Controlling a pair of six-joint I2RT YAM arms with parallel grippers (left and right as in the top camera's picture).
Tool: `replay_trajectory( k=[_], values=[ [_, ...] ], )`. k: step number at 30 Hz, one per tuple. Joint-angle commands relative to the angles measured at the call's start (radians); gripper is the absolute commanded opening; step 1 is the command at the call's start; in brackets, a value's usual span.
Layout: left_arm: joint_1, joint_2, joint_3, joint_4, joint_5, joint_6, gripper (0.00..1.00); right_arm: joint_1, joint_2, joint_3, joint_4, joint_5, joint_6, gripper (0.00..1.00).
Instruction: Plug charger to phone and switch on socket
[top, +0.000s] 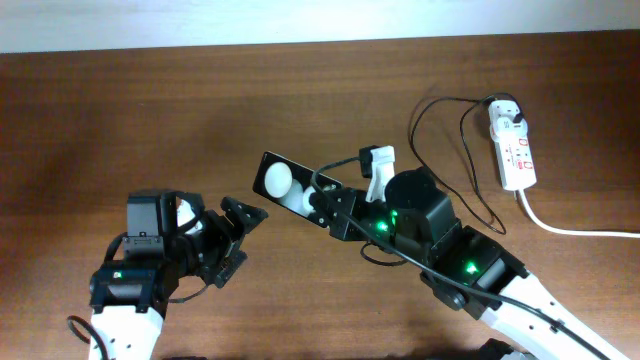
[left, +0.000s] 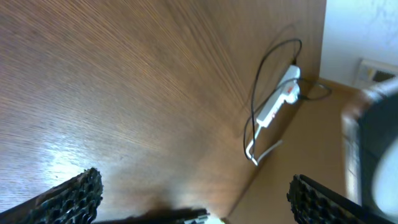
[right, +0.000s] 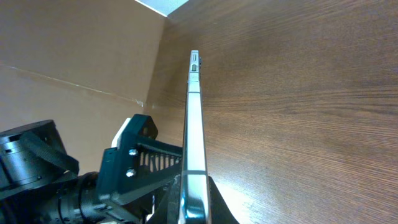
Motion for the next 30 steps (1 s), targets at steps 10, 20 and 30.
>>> replay_trajectory(
  k=[10,20,30],
  values=[
    [0.133,-0.251,0.001,0.162,0.448,0.510,0.98,-0.095,-0.065,0.004,-0.117,0.091,0.072,0.04],
    [0.168,-0.404,-0.032,0.124,0.189,0.280,0.99,-0.095,-0.052,0.004,0.004,0.031,0.028,0.04],
    [0.164,-0.396,-0.385,0.846,0.323,-0.410,0.99,-0.094,0.002,0.004,0.053,-0.065,0.179,0.04]
  ],
)
